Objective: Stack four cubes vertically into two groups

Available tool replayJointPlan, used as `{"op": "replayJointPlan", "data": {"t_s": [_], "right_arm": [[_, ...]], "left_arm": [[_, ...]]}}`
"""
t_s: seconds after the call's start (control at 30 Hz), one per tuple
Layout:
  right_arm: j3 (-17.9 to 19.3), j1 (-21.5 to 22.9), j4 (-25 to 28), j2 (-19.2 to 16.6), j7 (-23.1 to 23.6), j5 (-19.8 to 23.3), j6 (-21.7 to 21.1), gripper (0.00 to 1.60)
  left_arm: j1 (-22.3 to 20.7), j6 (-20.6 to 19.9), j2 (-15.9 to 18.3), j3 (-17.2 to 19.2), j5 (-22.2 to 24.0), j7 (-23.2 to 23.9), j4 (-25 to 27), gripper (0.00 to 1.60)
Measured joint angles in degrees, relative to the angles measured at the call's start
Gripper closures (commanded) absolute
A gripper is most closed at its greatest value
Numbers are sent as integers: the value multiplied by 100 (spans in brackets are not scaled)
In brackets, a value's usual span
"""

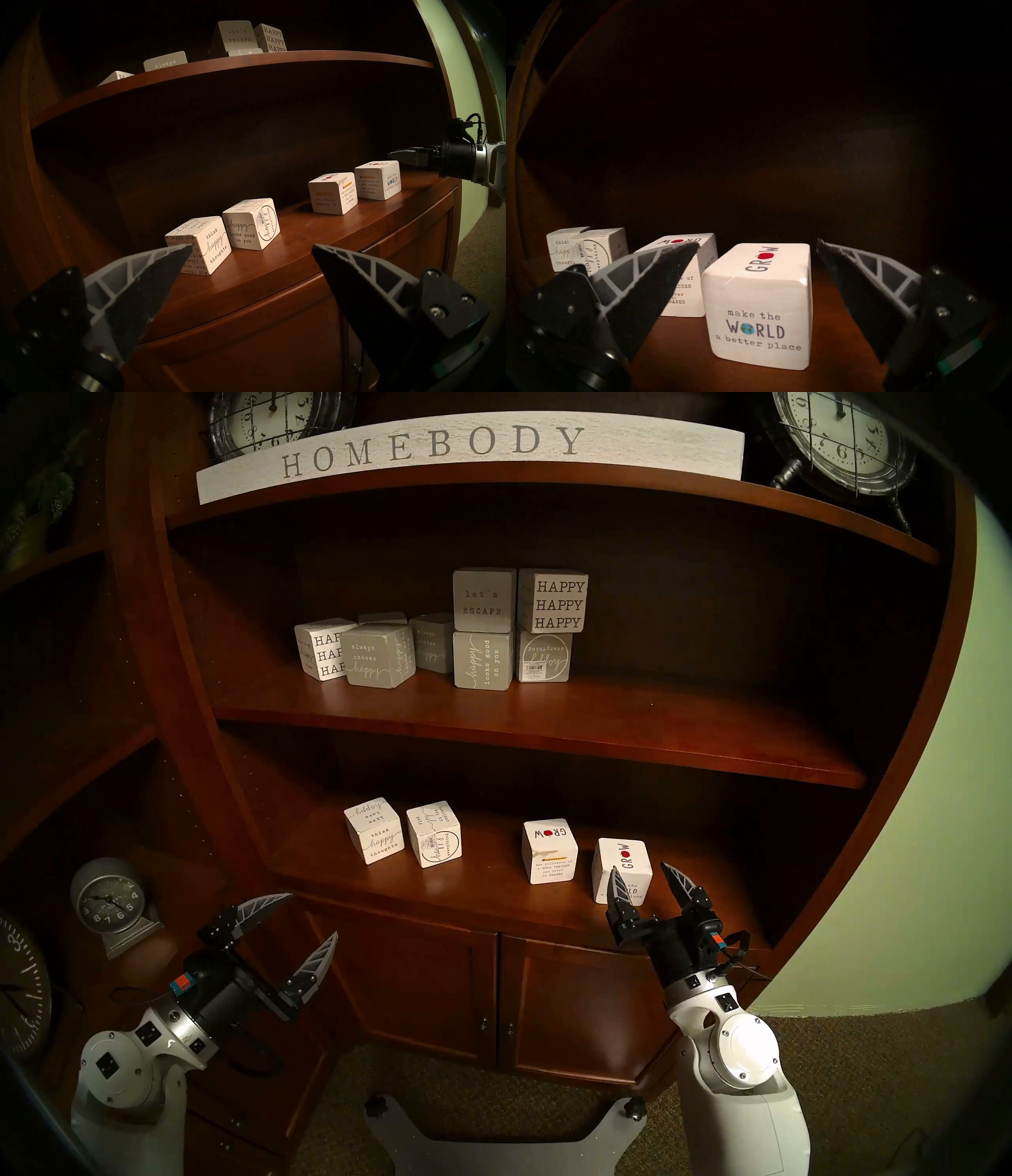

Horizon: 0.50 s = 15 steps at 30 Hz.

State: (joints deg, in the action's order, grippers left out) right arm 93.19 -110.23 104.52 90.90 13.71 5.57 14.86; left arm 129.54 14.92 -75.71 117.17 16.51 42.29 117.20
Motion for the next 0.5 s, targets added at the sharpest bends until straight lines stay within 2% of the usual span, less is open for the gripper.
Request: {"op": "replayJointPlan", "data": {"t_s": [0.2, 0.5], "right_arm": [[-210, 14, 119, 28, -513, -205, -204, 0], [-565, 97, 147, 22, -1575, -531, -518, 0]], "left_arm": [[0, 0, 0, 0, 0, 0, 0, 0], [0, 0, 0, 0, 0, 0, 1, 0]]}}
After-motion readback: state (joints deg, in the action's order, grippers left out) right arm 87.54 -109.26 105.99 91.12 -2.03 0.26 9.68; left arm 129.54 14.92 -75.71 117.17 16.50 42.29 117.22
